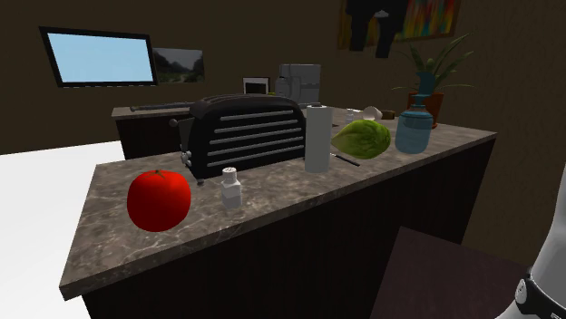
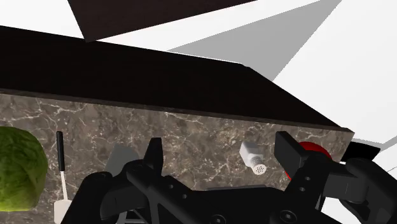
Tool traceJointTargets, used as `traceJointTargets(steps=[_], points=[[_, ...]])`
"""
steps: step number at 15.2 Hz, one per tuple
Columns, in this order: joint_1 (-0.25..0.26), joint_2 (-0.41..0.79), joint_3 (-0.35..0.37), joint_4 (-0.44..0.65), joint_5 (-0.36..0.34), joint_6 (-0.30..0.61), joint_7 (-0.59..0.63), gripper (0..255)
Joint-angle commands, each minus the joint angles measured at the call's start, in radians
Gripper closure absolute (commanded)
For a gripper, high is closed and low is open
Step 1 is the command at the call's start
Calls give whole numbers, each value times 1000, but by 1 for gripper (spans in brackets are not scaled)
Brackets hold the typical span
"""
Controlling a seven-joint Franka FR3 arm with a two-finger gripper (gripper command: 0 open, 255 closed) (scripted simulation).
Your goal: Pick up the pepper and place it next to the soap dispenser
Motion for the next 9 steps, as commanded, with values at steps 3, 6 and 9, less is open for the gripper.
traceJointTargets(steps=[3, 6, 9], points=[[6, 51, 15, -11, 3, 61, 9, 0], [15, 135, 36, -17, 6, 150, 24, 0], [22, 227, 57, -12, 5, 235, 39, 0]])
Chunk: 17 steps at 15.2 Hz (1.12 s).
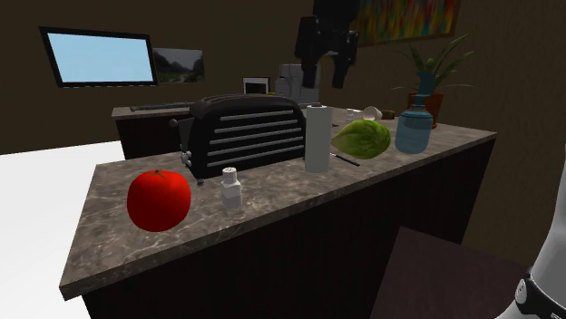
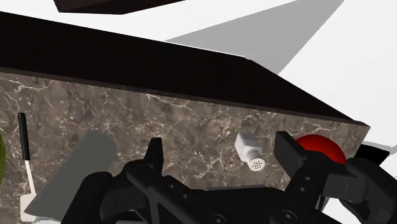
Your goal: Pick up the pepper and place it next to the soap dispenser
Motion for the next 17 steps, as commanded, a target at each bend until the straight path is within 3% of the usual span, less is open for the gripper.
traceJointTargets(steps=[1, 9, 17], points=[[6, 55, 17, -2, 0, 57, 14, 0], [18, 334, 68, 84, -28, 244, 65, 0], [35, 635, 101, 254, -97, 363, 133, 0]])
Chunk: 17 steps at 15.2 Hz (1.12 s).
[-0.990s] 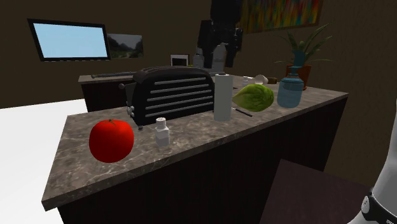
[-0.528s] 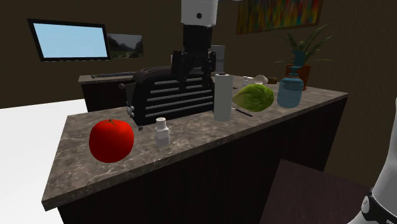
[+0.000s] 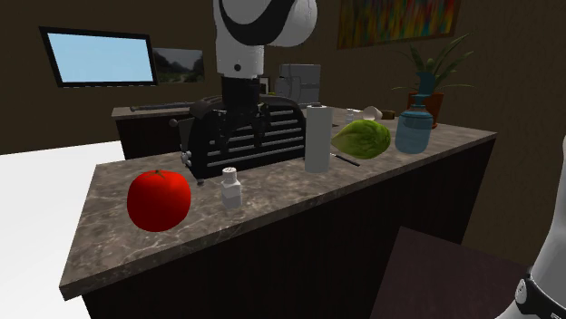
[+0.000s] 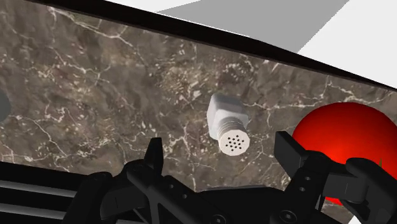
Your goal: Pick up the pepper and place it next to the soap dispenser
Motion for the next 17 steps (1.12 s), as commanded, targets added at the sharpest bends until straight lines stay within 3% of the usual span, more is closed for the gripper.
traceJointTargets(steps=[1, 4, 11, 17], points=[[7, 78, 5, 53, -21, 22, 18, 0], [18, 171, 6, 124, -46, 39, 38, 0], [18, 230, 0, 97, -61, 125, 48, 0], [18, 230, 0, 97, -61, 125, 48, 0]])
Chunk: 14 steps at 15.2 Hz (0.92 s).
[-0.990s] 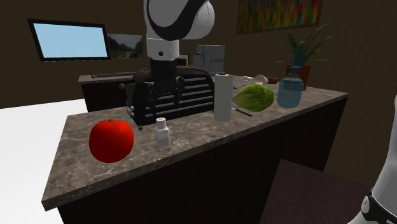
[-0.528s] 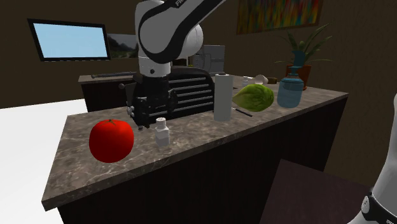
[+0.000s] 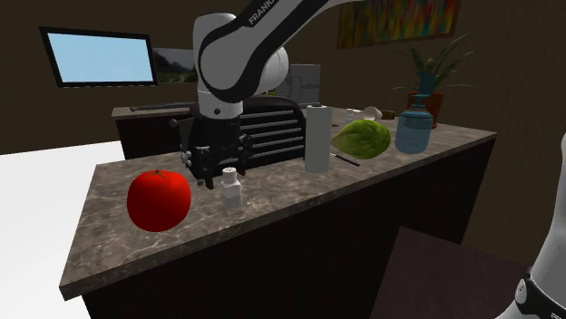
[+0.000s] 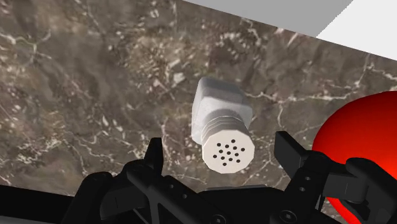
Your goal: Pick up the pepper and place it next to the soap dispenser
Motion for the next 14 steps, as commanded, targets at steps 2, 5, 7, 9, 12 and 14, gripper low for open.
traceJointTargets(steps=[2, 5, 7, 9, 12, 14], points=[[0, 0, 0, 0, 0, 0, 0, 0], [0, 0, 0, 0, 0, 0, 0, 255], [0, 0, 0, 0, 0, 0, 0, 255], [0, 0, 0, 0, 0, 0, 0, 255], [0, 0, 0, 0, 0, 0, 0, 255], [-1, -14, 1, 9, 4, -23, -4, 255]])
